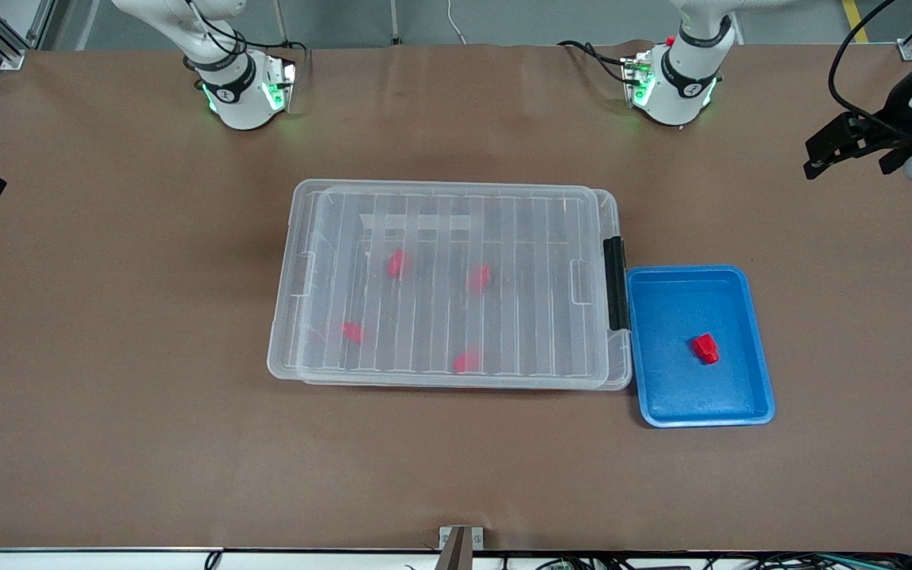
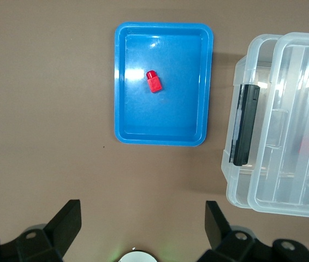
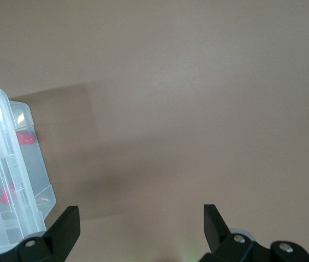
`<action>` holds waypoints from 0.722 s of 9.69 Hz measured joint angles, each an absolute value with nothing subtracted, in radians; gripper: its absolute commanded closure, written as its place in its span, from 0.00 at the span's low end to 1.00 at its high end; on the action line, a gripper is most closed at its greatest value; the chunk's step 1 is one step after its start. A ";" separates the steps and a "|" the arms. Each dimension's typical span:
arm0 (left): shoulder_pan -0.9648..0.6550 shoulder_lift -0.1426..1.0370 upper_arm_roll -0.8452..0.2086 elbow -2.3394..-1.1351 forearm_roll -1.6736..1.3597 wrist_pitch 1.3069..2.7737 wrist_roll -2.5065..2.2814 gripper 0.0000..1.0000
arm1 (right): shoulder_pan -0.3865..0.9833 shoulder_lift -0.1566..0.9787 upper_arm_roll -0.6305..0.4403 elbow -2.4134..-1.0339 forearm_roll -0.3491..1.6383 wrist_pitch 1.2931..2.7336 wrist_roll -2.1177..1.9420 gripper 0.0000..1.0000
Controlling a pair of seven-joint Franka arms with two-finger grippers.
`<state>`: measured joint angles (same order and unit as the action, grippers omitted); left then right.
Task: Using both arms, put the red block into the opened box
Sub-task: 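Reach the left gripper to the red block while the right gripper reaches the lid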
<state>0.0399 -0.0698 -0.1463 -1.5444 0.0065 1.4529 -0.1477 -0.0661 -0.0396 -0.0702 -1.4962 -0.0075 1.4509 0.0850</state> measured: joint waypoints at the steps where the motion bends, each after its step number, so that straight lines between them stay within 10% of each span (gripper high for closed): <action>1: 0.042 -0.070 -0.146 -1.544 0.007 1.453 -0.148 0.00 | -0.066 -0.040 -0.070 -1.496 -0.007 1.451 0.085 0.00; 7: 0.079 0.075 -0.120 -1.550 0.007 1.495 -0.138 0.00 | -0.052 -0.024 -0.057 -1.496 -0.007 1.450 0.071 0.00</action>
<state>0.0792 0.0748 -0.1201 -1.5502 0.0066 1.4946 -0.1378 -0.0519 -0.0243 -0.0573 -1.4958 -0.0069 1.4498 0.0711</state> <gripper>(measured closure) 0.000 0.000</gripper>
